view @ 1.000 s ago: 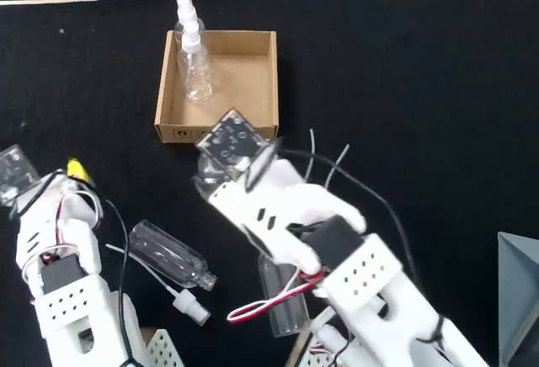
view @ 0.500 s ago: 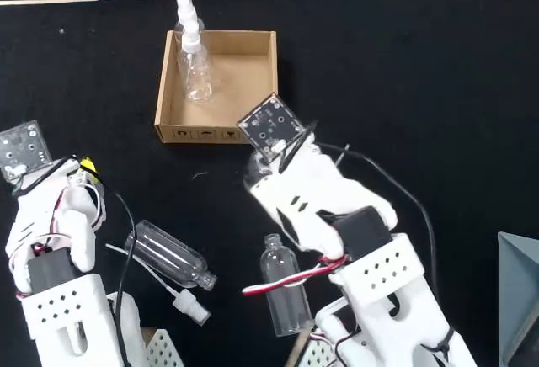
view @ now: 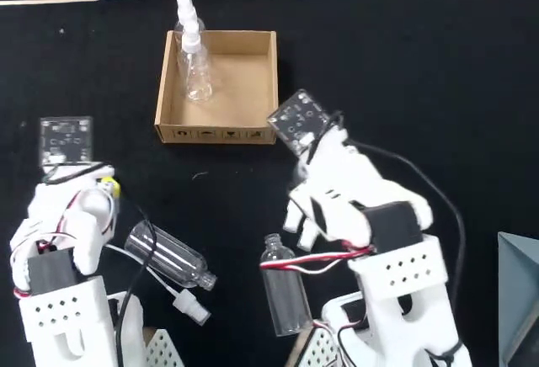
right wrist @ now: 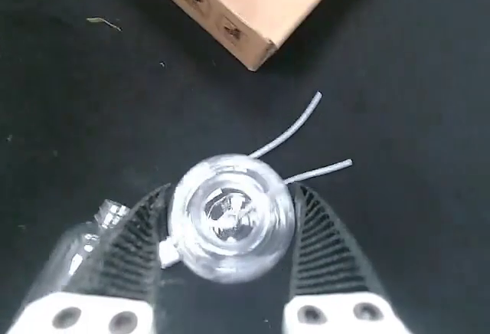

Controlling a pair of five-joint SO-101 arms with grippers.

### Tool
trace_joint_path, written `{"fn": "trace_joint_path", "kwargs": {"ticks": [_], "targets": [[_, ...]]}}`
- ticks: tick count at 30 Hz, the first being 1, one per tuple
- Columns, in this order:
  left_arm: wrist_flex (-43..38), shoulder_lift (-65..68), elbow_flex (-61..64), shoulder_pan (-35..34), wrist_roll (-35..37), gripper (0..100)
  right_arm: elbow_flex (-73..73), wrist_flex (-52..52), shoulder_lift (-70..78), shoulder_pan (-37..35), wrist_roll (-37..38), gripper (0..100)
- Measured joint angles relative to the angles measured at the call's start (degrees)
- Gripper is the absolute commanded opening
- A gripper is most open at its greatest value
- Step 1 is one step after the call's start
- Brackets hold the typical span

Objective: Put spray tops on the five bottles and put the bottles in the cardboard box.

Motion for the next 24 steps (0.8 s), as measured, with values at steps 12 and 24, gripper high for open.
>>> {"fn": "trace_joint_path", "kwargs": {"ticks": [12,24], "targets": [[7.8,0.0,-2.4,4.4,-11.5,14,0.0,3.3,0.0,13.7,5.0,3.8],[17.0,0.0,-2.5,10.2,-23.2,14,2.4,2.2,0.0,18.3,5.1,3.8]]}}
